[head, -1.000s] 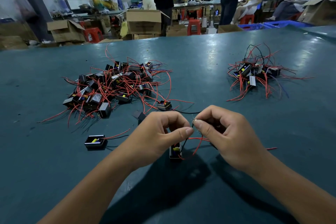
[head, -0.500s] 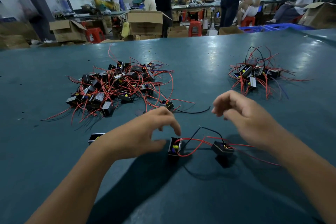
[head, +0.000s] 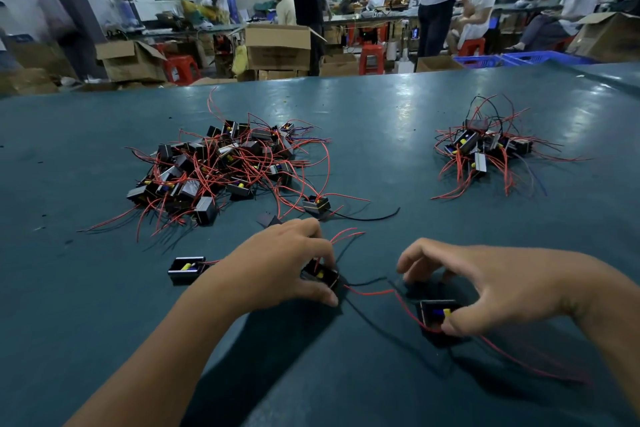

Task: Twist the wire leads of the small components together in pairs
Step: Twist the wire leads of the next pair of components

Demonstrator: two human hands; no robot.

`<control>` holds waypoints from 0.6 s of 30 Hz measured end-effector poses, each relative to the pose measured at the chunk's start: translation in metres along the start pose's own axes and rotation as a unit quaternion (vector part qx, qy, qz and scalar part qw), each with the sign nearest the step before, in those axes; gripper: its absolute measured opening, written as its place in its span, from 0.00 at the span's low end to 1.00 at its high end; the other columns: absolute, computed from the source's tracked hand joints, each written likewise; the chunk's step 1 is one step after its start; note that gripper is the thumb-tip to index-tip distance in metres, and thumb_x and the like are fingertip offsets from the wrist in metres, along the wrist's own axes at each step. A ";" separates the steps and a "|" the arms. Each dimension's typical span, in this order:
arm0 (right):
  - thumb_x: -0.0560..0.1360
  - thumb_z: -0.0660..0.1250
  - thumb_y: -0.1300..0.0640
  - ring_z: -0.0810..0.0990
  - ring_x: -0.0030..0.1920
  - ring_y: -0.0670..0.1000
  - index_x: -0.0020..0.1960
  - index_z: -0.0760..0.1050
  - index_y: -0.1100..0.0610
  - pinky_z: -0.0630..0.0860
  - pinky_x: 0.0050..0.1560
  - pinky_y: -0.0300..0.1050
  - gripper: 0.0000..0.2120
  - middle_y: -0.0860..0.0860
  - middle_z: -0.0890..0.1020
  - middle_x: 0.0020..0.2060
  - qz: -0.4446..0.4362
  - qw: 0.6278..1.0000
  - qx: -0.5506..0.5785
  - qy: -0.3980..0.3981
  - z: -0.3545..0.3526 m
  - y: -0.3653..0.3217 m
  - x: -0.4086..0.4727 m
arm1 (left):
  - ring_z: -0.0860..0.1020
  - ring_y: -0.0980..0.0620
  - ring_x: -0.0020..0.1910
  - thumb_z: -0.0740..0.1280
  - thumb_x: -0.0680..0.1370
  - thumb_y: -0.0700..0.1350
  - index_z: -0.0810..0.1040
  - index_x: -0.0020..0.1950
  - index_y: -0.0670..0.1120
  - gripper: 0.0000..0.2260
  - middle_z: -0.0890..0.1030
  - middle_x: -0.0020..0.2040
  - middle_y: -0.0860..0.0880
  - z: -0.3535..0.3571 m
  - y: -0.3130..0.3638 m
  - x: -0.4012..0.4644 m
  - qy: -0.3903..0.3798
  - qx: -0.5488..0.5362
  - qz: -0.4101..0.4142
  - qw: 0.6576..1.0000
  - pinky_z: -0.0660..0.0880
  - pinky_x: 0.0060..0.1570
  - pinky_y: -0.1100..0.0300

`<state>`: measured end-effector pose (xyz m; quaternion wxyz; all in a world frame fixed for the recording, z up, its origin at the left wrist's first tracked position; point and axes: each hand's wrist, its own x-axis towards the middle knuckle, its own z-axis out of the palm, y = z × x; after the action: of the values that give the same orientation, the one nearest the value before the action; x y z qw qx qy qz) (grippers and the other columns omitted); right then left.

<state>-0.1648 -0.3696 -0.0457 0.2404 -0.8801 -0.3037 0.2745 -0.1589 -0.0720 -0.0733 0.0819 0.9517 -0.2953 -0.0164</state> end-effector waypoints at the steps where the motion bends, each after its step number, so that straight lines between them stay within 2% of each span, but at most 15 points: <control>1: 0.66 0.76 0.48 0.75 0.60 0.39 0.64 0.65 0.40 0.70 0.64 0.41 0.31 0.36 0.76 0.57 -0.002 1.000 0.006 -0.006 0.000 0.000 -0.001 | 0.67 0.62 0.54 0.73 0.69 0.66 0.78 0.59 0.60 0.22 0.70 0.55 0.60 -0.001 -0.002 -0.001 -0.011 -0.014 0.000 1.000 0.61 0.48 0.70; 3: 0.61 0.79 0.42 0.77 0.54 0.39 0.61 0.68 0.41 0.74 0.58 0.39 0.33 0.37 0.77 0.52 0.002 1.000 0.004 -0.003 0.001 0.000 -0.003 | 0.68 0.63 0.54 0.75 0.71 0.62 0.78 0.60 0.59 0.20 0.70 0.55 0.60 -0.002 -0.006 -0.002 -0.018 -0.033 -0.003 0.999 0.63 0.50 0.73; 4: 0.60 0.78 0.40 0.77 0.49 0.40 0.58 0.69 0.41 0.75 0.54 0.40 0.31 0.38 0.78 0.49 0.013 1.000 -0.014 0.004 0.004 0.000 -0.001 | 0.69 0.62 0.54 0.74 0.72 0.60 0.79 0.59 0.59 0.18 0.70 0.55 0.59 -0.003 -0.008 -0.002 -0.011 -0.035 -0.005 0.999 0.66 0.52 0.70; 6: 0.62 0.77 0.39 0.77 0.42 0.40 0.50 0.71 0.42 0.76 0.46 0.41 0.22 0.39 0.79 0.44 0.033 0.997 -0.070 0.029 0.011 0.000 0.005 | 0.71 0.61 0.52 0.74 0.72 0.59 0.80 0.58 0.59 0.16 0.71 0.53 0.59 -0.004 -0.010 -0.002 0.011 -0.042 -0.014 0.999 0.70 0.54 0.62; 9: 0.69 0.76 0.44 0.78 0.37 0.40 0.45 0.75 0.45 0.75 0.42 0.38 0.12 0.41 0.81 0.40 0.024 0.992 -0.056 0.111 0.012 0.000 0.015 | 0.72 0.60 0.46 0.72 0.71 0.62 0.81 0.53 0.59 0.14 0.73 0.48 0.59 -0.009 -0.013 -0.004 0.070 -0.102 -0.028 0.992 0.72 0.48 0.60; 11: 0.70 0.76 0.46 0.79 0.37 0.41 0.46 0.78 0.48 0.75 0.42 0.37 0.10 0.44 0.83 0.38 0.003 0.975 0.034 0.222 0.010 -0.001 0.019 | 0.74 0.58 0.40 0.72 0.69 0.64 0.82 0.48 0.58 0.13 0.76 0.43 0.58 -0.012 -0.012 -0.004 0.122 -0.188 -0.052 0.973 0.72 0.43 0.61; 13: 0.72 0.75 0.52 0.81 0.36 0.44 0.49 0.79 0.51 0.78 0.40 0.38 0.08 0.48 0.83 0.35 -0.020 0.926 0.189 0.325 0.015 -0.007 0.026 | 0.73 0.58 0.35 0.73 0.70 0.61 0.83 0.45 0.53 0.14 0.78 0.37 0.57 -0.011 -0.001 -0.001 0.135 -0.335 -0.073 0.930 0.69 0.37 0.63; 15: 0.73 0.73 0.59 0.81 0.37 0.48 0.53 0.77 0.57 0.81 0.37 0.42 0.10 0.52 0.80 0.34 -0.040 0.873 0.339 0.349 0.027 -0.018 0.036 | 0.72 0.57 0.33 0.73 0.71 0.58 0.84 0.45 0.48 0.14 0.78 0.34 0.53 -0.003 0.015 0.004 0.136 -0.437 -0.074 0.886 0.68 0.33 0.64; 18: 0.75 0.70 0.62 0.80 0.39 0.50 0.57 0.75 0.62 0.84 0.44 0.48 0.12 0.56 0.79 0.37 -0.028 0.832 0.453 0.319 0.040 -0.028 0.045 | 0.76 0.54 0.32 0.74 0.71 0.56 0.83 0.45 0.46 0.14 0.80 0.35 0.50 0.010 0.033 0.009 0.139 -0.478 -0.075 0.864 0.74 0.33 0.62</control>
<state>-0.1708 -0.3096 -0.0735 0.7030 -0.7027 -0.0760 0.0788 -0.1704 -0.1051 -0.0778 0.5659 0.8073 -0.1649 -0.0291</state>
